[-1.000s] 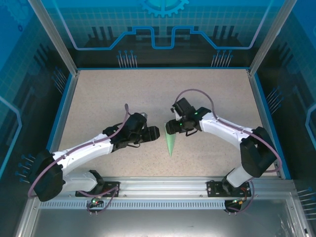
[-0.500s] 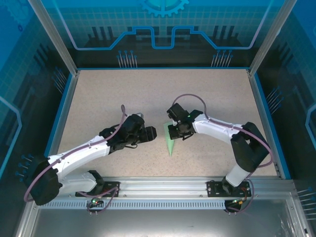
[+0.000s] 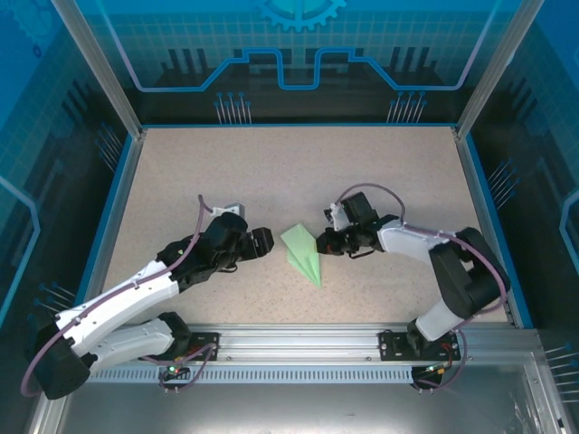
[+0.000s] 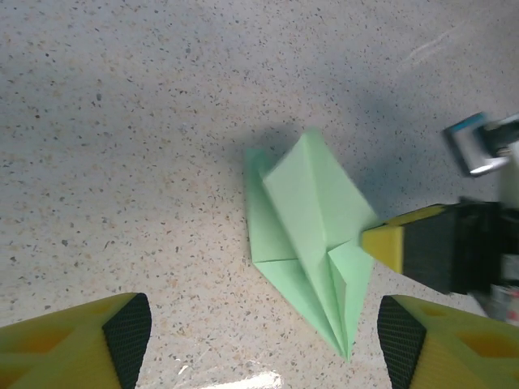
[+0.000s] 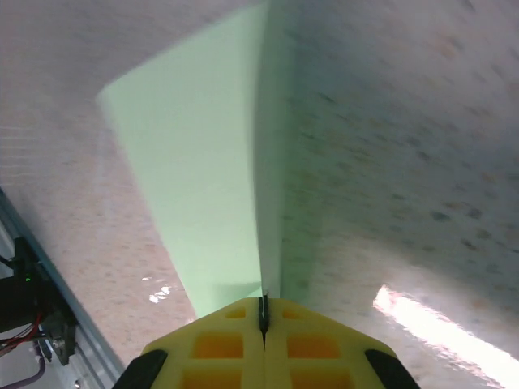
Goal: Fold a paper plane with a square sheet of paper (fold left side to right side)
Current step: Place the paper plane at the center of the table, then pick up the paper plane at the center of the table.
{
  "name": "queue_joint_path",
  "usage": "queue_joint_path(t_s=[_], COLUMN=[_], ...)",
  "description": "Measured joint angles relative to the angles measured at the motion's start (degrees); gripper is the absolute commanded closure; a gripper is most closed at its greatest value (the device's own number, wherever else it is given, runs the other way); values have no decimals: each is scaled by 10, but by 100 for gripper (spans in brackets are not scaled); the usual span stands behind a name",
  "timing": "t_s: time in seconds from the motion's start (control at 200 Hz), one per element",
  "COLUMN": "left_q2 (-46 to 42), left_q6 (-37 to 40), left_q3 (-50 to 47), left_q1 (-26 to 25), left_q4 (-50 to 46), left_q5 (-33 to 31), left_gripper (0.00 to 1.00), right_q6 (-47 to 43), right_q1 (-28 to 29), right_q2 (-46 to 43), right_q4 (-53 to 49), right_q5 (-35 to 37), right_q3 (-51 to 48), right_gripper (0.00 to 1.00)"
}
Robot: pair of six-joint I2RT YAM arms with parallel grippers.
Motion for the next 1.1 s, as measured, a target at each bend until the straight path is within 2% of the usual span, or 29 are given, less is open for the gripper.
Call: queue_joint_path(t_s=[0.06, 0.195, 0.36, 0.5, 0.63, 0.74, 0.83, 0.955, 1.1], left_q2=[-2, -1, -1, 3, 6, 5, 0, -26, -69], left_q6=[0, 0, 0, 0, 0, 0, 4, 13, 17], left_q3=[0, -1, -1, -1, -1, -3, -12, -35, -53], left_q1=[0, 2, 3, 3, 3, 3, 3, 3, 3], left_q4=[-2, -4, -5, -5, -5, -3, 2, 19, 31], left_q5=[0, 0, 0, 0, 0, 0, 1, 5, 7], left_gripper=[22, 22, 22, 21, 20, 14, 2, 1, 1], right_q6=[-1, -9, -37, -61, -83, -95, -100, -85, -66], right_q1=[-18, -42, -49, -49, -43, -12, 33, 97, 128], right_q2=[24, 35, 34, 20, -33, -88, -109, -102, -51], right_q4=[9, 21, 4, -45, -108, -165, -195, -218, -238], right_q5=[-11, -21, 0, 34, 88, 139, 172, 196, 220], right_q3=[-11, -15, -13, -4, 18, 52, 83, 98, 101], right_gripper=[100, 90, 84, 67, 52, 44, 39, 36, 36])
